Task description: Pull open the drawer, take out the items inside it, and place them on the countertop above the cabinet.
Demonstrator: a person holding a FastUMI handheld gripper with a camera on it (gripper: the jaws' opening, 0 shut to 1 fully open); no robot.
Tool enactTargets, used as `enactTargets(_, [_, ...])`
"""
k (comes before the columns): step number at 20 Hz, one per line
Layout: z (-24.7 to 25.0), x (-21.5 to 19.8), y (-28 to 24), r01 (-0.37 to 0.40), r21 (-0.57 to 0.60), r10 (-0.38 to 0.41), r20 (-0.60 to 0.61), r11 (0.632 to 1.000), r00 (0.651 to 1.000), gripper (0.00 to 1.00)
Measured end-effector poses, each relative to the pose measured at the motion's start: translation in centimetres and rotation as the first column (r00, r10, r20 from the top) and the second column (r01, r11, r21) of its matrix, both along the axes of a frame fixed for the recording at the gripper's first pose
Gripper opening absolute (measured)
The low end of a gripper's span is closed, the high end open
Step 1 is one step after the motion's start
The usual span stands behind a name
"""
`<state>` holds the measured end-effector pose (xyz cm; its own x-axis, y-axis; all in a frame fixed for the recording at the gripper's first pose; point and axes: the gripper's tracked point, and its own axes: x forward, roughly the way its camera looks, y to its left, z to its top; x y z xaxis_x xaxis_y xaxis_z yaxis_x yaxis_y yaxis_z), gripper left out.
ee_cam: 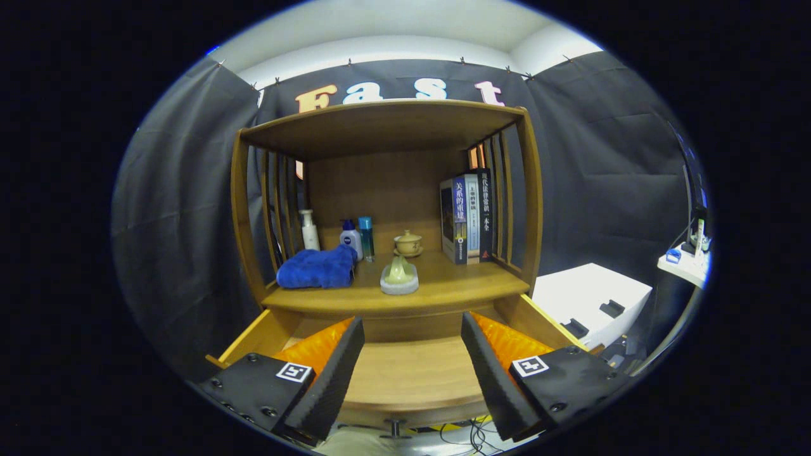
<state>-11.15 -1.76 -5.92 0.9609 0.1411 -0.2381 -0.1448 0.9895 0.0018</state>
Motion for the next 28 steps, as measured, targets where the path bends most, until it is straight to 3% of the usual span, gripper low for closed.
enactTargets(8, [-6.0,-4.0,-1.7,0.028,-0.03,-0.031,-0.093,0.999,0.995,0.99])
enactTargets(13, [-8.9,-4.5,-2.1,0.04,-0.068,-0.049,-0.14,0.997,0.989,0.99])
enactTargets(28, [-9.2,-3.3,-2.0,0.03,-0.006,-0.03,-0.144,1.0,0.989,0.97])
